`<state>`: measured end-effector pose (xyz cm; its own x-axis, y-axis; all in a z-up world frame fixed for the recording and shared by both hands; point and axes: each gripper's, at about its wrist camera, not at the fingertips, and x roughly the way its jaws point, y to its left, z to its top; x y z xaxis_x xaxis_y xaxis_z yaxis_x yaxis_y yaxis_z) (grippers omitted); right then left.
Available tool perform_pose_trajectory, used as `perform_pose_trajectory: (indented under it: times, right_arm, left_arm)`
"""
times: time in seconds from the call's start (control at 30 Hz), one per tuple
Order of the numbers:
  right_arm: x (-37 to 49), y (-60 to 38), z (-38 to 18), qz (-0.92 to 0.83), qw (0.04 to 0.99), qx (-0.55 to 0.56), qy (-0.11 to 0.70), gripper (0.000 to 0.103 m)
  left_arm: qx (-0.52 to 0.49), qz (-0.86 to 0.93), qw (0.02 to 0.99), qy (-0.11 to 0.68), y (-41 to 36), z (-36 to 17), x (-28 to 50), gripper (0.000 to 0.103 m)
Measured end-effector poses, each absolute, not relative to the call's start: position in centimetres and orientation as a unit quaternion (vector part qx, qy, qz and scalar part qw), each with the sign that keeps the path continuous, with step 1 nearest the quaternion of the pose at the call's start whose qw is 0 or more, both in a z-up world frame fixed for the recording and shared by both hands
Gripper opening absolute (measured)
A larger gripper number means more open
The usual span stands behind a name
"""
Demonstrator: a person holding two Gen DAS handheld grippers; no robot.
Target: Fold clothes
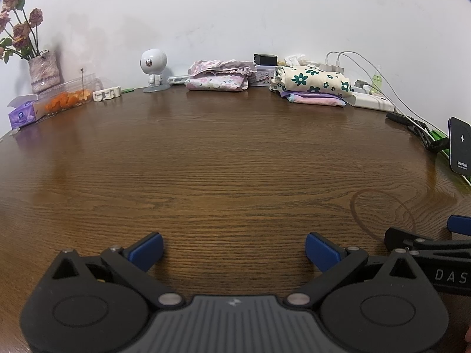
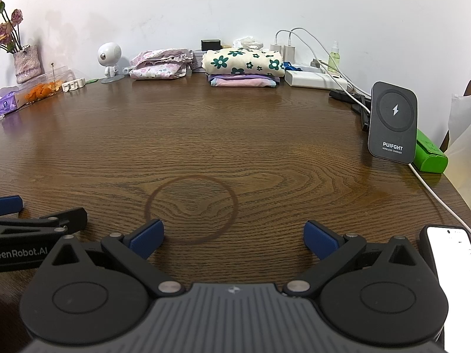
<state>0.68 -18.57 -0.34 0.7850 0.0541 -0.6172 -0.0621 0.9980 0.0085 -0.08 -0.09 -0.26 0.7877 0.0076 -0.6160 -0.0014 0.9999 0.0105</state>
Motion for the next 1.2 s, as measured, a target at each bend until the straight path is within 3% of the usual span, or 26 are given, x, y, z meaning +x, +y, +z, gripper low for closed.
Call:
perform_pose_trajectory:
  times: [1.2]
  right_arm:
    - [0.91,-18.31,0.01,0.045,0.942,-0.019,0.331,0.103]
  left_arm:
    - [0.001,-0.01,0.941,0.338,0.67,0.41,0.28,0.103]
